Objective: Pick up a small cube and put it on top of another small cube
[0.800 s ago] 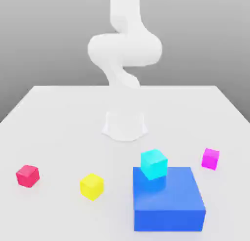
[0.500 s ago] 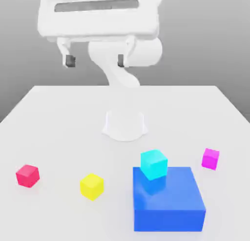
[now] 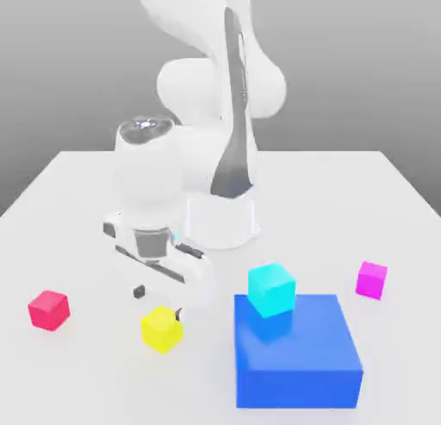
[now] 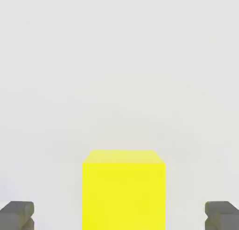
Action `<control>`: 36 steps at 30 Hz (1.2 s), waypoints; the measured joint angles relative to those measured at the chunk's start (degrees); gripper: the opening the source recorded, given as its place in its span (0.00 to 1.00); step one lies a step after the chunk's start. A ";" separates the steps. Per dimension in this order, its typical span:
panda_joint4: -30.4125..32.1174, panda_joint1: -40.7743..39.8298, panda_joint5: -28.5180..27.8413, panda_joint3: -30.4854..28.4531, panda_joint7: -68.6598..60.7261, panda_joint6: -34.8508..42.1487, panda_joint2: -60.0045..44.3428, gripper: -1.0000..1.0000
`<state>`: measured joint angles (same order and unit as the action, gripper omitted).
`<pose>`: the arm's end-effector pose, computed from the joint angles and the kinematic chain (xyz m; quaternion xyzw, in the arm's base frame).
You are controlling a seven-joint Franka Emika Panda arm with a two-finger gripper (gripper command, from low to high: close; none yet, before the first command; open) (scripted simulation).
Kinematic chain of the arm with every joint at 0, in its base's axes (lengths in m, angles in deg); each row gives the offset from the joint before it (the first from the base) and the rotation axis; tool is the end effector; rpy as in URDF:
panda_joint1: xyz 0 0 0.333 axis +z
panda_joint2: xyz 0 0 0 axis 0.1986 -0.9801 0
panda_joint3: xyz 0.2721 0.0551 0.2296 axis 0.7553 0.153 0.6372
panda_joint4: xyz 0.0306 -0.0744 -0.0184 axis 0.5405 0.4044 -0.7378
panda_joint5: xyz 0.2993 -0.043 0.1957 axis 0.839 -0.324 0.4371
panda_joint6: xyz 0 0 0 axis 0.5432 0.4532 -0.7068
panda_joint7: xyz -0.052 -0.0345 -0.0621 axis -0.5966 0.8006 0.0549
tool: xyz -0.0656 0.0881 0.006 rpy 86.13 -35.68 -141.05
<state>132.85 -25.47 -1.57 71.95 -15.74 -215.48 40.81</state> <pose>0.3420 -0.0959 0.2270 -0.7551 0.6556 -0.0003 0.0003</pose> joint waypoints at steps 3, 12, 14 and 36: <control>-1.00 -0.81 0.33 0.87 -0.27 -4.59 -5.63 0.00; -0.44 -0.79 -0.17 0.75 0.13 -2.17 -2.61 0.00; 0.28 -0.73 -0.75 0.53 0.56 0.99 1.27 0.00; -10.13 -19.94 4.52 -9.17 10.71 9.88 -0.46 1.00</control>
<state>122.72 -45.42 2.95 62.79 -5.03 -205.60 40.35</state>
